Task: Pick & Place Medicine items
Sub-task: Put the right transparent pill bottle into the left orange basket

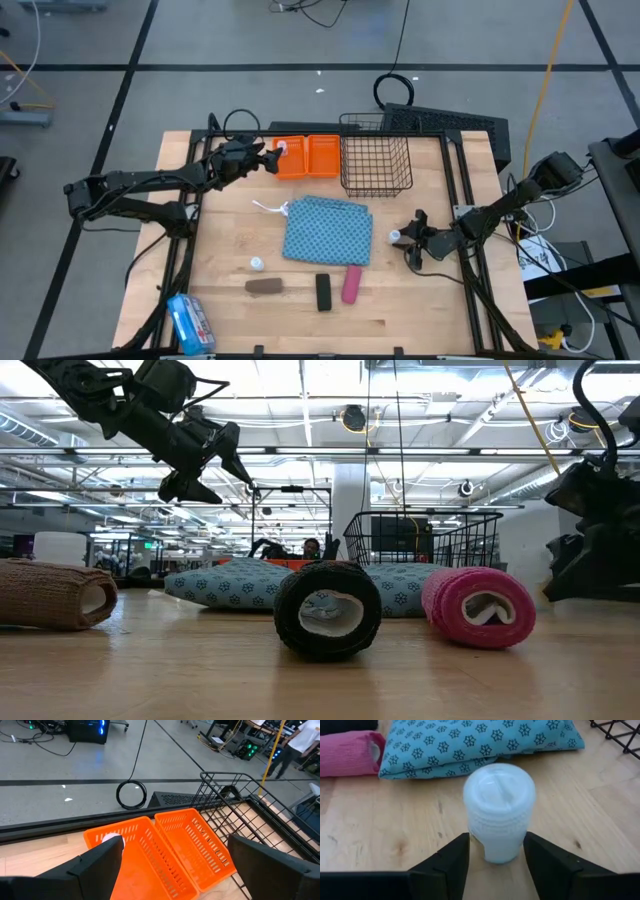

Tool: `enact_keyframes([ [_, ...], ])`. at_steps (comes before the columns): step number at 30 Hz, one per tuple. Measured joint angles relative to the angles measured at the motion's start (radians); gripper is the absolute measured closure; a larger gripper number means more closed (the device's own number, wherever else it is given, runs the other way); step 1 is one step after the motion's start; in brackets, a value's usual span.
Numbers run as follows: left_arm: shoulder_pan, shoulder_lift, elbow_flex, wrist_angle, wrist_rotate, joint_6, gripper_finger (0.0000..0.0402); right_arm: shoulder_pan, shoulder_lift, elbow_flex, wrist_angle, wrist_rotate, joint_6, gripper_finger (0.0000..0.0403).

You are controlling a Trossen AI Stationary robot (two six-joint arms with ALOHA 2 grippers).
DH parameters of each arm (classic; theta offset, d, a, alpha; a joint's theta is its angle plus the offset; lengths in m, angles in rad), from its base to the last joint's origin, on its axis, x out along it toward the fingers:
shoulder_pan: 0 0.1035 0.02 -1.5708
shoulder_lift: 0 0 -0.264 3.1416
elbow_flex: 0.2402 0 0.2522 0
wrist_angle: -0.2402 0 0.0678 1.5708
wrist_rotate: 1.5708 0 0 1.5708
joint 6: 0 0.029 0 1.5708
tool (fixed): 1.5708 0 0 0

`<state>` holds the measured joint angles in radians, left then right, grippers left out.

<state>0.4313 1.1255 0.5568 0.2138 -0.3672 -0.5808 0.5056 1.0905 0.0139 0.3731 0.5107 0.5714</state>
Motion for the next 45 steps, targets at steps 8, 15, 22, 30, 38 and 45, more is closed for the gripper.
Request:
enact_keyframes([
  [8, 0.000, 0.000, 0.000, 0.000, 0.000, 0.000, 0.0034, 0.000, 0.066, 0.000, 0.044, 0.007, 0.017, 0.0208],
  [15, 0.000, 0.000, 0.000, 0.000, 0.000, 0.000, 0.0034, 0.000, 0.162, -0.001, 0.169, 0.009, -0.031, 0.0221],
  [22, 0.000, 0.000, 0.000, 0.000, 0.000, 0.000, 0.0034, 0.000, 0.223, -0.001, 0.218, 0.026, -0.015, 0.0272],
  [30, -0.004, 0.000, 0.000, 0.011, 0.105, 0.044, 0.0034, -0.002, 0.228, 0.029, 0.281, 0.039, -0.118, 0.0276],
  [38, -0.121, 0.001, 0.160, -0.167, 0.166, 0.203, 0.0034, -0.020, 0.225, 0.144, 0.297, 0.040, -0.286, 0.0276],
  [45, -0.291, 0.039, 0.314, -0.228, 0.167, 0.327, 0.0034, -0.088, 0.227, 0.230, 0.271, -0.009, -0.386, 0.0276],
])
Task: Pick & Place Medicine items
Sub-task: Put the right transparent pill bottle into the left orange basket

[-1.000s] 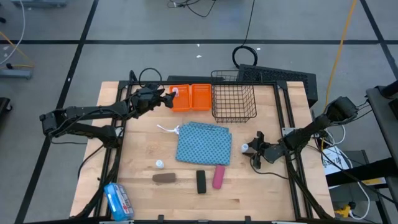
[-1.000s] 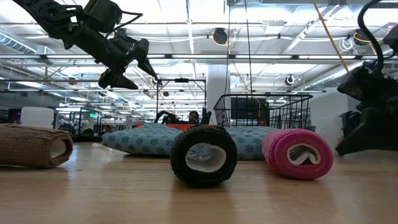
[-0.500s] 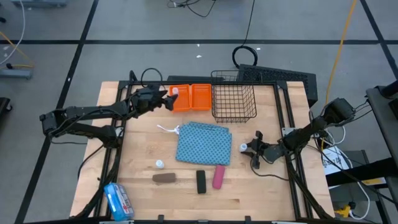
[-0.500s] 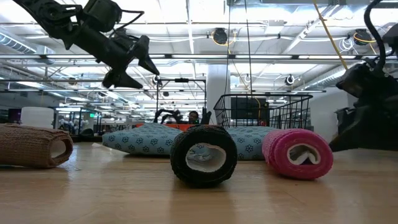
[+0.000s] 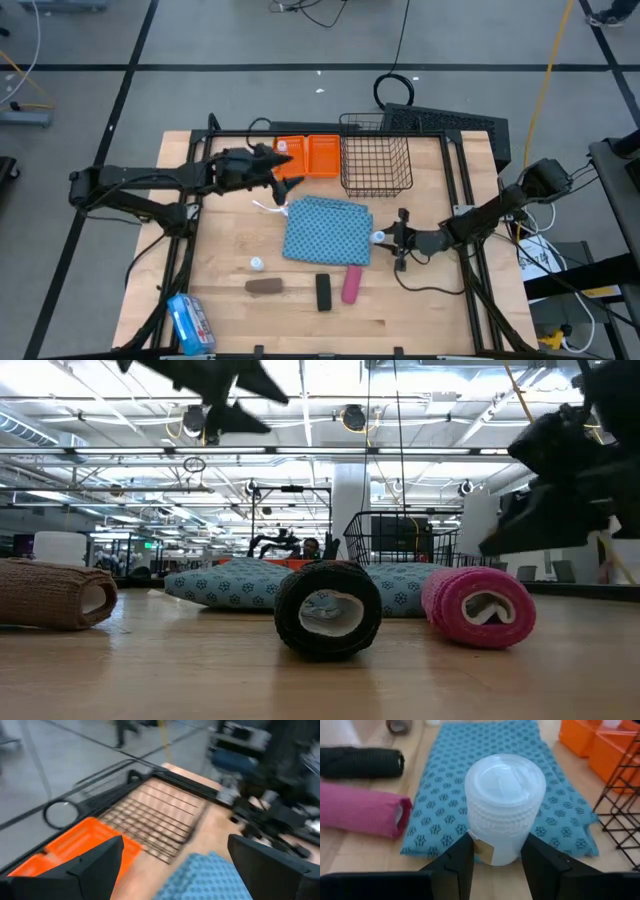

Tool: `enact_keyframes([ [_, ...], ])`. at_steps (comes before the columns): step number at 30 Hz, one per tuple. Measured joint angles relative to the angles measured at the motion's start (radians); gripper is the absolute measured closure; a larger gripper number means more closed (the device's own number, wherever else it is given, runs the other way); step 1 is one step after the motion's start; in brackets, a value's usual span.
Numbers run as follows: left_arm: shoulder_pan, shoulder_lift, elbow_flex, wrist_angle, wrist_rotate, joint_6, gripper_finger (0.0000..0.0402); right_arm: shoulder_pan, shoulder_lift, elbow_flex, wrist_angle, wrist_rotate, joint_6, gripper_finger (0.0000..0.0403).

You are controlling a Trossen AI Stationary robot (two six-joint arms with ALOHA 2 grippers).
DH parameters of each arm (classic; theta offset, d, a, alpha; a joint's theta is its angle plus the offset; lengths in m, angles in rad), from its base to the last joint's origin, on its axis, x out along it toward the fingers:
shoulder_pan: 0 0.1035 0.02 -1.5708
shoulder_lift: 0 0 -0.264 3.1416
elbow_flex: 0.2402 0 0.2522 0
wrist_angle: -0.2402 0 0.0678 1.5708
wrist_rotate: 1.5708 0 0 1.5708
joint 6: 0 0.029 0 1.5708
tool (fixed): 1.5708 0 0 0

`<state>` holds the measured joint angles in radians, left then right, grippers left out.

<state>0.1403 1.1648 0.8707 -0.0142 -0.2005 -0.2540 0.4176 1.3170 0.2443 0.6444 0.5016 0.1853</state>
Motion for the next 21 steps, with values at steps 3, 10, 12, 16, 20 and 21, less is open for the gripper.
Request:
enact_keyframes([
  [3, -0.063, 0.065, 0.080, -0.090, 0.001, 0.036, 0.0034, -0.026, 0.008, 0.038, -0.031, -0.033, -0.018, 0.0276],
  [10, -0.161, 0.333, 0.364, -0.351, -0.006, 0.115, 0.0034, -0.085, 0.098, 0.140, -0.052, -0.118, -0.081, 0.0276],
  [12, -0.186, 0.413, 0.438, -0.396, -0.006, 0.170, 0.0034, -0.099, 0.139, 0.168, -0.047, -0.142, -0.091, 0.0276],
  [16, -0.230, 0.567, 0.553, -0.418, -0.005, 0.288, 0.0034, -0.118, 0.218, 0.202, -0.051, -0.156, -0.104, 0.0278],
  [20, -0.249, 0.696, 0.629, -0.428, 0.027, 0.351, 0.0034, -0.144, 0.275, 0.219, -0.048, -0.193, -0.094, 0.0278],
  [21, -0.250, 0.724, 0.646, -0.433, 0.047, 0.352, 0.0034, -0.148, 0.285, 0.220, -0.043, -0.193, -0.092, 0.0278],
])
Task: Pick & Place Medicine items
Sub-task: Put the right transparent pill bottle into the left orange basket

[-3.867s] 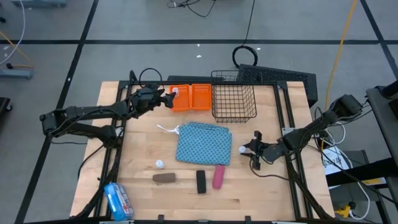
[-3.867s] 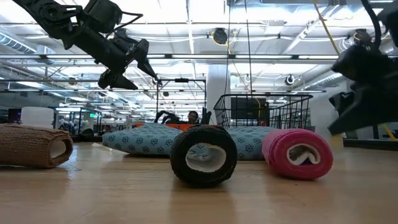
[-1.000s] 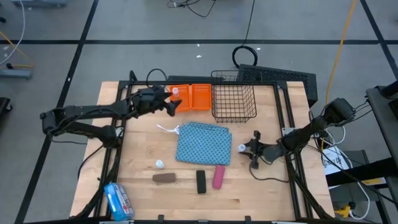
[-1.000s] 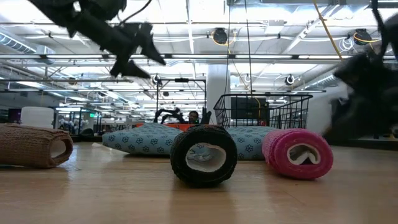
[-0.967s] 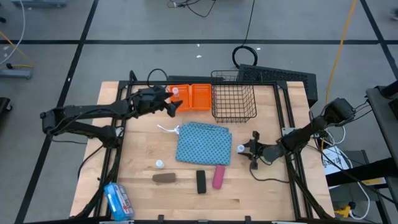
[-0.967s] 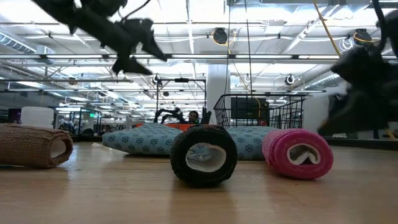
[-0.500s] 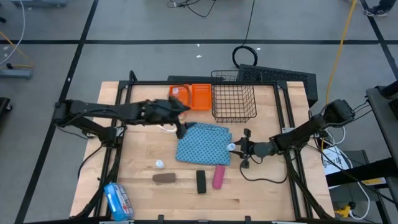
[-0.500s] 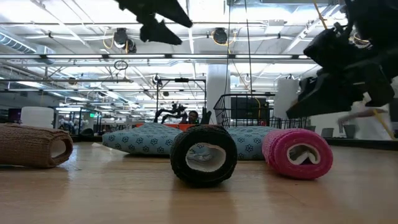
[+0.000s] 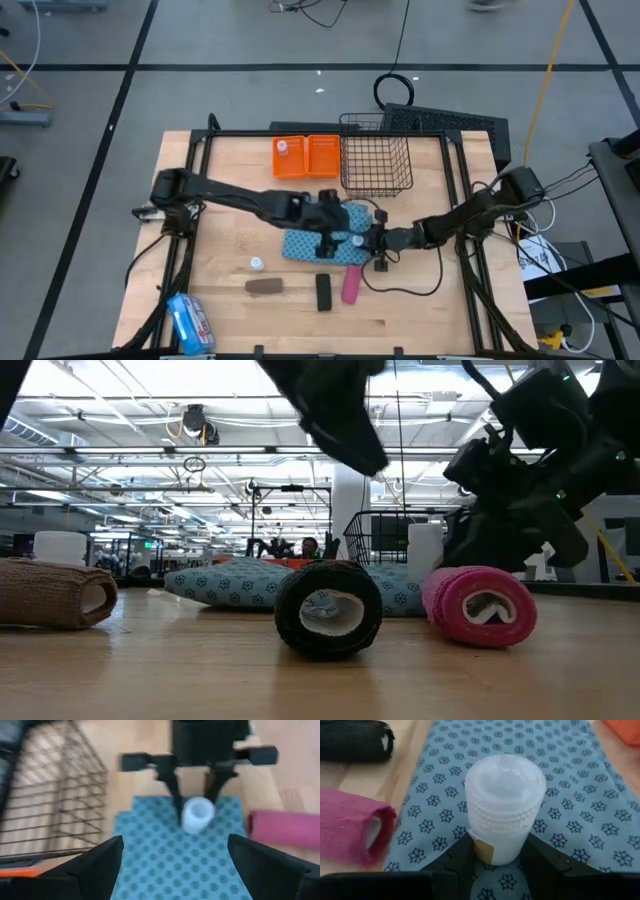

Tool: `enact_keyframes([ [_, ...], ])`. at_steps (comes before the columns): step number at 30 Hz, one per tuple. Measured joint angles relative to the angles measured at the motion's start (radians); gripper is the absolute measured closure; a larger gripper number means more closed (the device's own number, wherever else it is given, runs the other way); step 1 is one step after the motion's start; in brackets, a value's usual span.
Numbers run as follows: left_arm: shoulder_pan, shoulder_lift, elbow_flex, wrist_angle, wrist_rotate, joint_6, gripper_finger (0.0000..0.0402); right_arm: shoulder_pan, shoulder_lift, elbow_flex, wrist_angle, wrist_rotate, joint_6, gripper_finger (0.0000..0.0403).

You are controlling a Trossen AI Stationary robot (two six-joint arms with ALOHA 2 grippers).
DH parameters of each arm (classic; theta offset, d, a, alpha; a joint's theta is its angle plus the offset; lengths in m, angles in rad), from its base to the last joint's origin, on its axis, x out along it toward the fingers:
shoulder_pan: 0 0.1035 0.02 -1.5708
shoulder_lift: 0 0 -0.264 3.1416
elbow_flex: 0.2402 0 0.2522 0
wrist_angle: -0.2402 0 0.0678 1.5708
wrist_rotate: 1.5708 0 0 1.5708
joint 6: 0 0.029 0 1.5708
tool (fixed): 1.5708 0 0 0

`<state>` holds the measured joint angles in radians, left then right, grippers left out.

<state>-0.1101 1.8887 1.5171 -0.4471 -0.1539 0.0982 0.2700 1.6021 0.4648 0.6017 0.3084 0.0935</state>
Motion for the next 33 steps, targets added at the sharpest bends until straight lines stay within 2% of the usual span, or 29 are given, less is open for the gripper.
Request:
enact_keyframes([
  [4, 0.001, 0.073, 0.042, 0.011, 0.079, -0.027, 0.0034, -0.003, 0.033, 0.000, 0.042, 0.000, -0.001, 0.0278],
  [11, 0.014, 0.142, 0.050, 0.053, 0.154, -0.084, 0.0034, -0.003, 0.035, -0.002, 0.067, -0.004, -0.005, 0.0278],
  [17, 0.010, 0.200, 0.048, 0.114, 0.149, -0.074, 0.0034, -0.004, 0.035, -0.002, 0.068, -0.014, -0.008, 0.0278],
  [28, 0.011, 0.204, 0.049, 0.223, 0.125, -0.072, 0.0035, -0.009, 0.035, -0.002, 0.068, -0.024, -0.005, 0.0278],
  [33, 0.011, 0.219, 0.047, 0.177, 0.123, -0.036, 0.0035, -0.009, 0.035, -0.002, 0.067, -0.025, -0.001, 0.0278],
])
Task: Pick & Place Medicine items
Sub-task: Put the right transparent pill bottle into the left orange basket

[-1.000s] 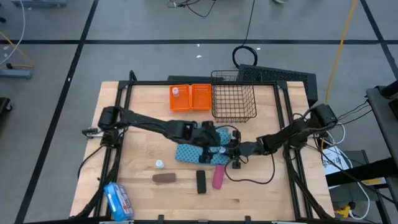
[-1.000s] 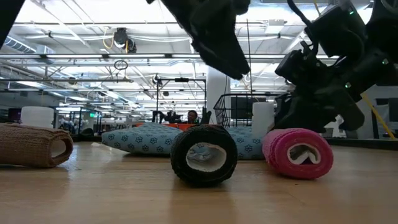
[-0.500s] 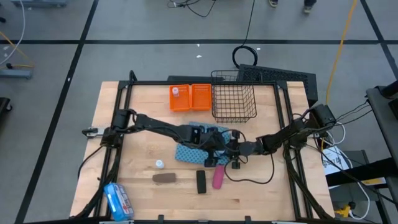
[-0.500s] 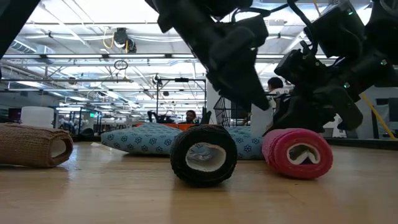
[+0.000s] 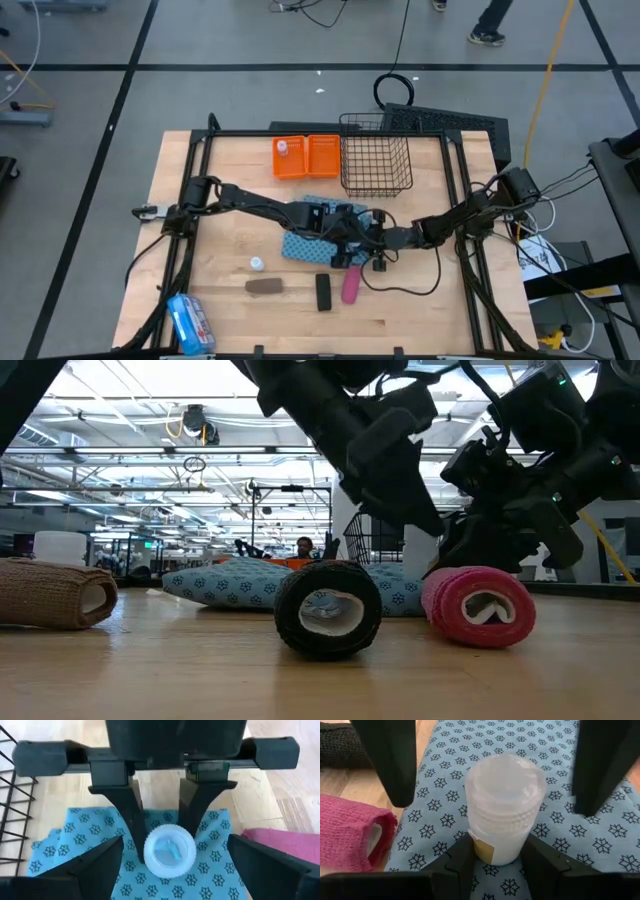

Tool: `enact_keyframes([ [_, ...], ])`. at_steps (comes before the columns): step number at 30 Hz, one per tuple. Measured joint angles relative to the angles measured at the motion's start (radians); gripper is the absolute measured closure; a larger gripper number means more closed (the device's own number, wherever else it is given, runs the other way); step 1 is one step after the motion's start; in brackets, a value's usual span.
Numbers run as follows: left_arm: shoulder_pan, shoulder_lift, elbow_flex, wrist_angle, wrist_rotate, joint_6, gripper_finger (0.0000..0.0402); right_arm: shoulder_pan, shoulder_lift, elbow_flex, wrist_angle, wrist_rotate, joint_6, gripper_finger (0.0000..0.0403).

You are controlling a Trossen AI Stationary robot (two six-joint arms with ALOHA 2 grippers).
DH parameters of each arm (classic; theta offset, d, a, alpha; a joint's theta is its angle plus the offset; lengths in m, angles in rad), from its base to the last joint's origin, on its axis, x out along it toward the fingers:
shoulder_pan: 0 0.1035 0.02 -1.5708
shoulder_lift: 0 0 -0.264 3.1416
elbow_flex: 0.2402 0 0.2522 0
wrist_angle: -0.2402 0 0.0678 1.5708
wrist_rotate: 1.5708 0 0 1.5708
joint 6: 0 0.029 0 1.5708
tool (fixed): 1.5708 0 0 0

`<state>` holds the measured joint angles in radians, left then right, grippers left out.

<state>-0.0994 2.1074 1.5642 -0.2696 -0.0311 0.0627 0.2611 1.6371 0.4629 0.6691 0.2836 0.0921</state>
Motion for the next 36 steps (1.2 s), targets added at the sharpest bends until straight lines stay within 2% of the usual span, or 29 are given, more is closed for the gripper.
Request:
enact_keyframes([
  [9, 0.001, 0.006, -0.003, 0.014, -0.027, -0.015, 0.0044, 0.000, 0.000, 0.000, 0.000, -0.001, -0.001, 0.0278],
  [19, 0.003, 0.020, -0.004, 0.011, -0.048, 0.004, 0.0172, 0.000, 0.000, 0.000, -0.001, -0.001, 0.001, 0.0277],
  [26, 0.002, 0.019, -0.004, 0.028, -0.045, -0.018, 0.0234, 0.000, 0.000, 0.000, -0.004, 0.000, 0.001, 0.0277],
  [31, 0.002, 0.019, -0.004, 0.029, -0.045, -0.015, 0.0245, 0.000, 0.000, 0.000, -0.006, 0.000, 0.001, 0.0277],
  [36, 0.002, 0.019, -0.004, 0.029, -0.047, -0.015, 0.0223, 0.000, 0.000, 0.000, -0.007, -0.001, 0.001, 0.0277],
])
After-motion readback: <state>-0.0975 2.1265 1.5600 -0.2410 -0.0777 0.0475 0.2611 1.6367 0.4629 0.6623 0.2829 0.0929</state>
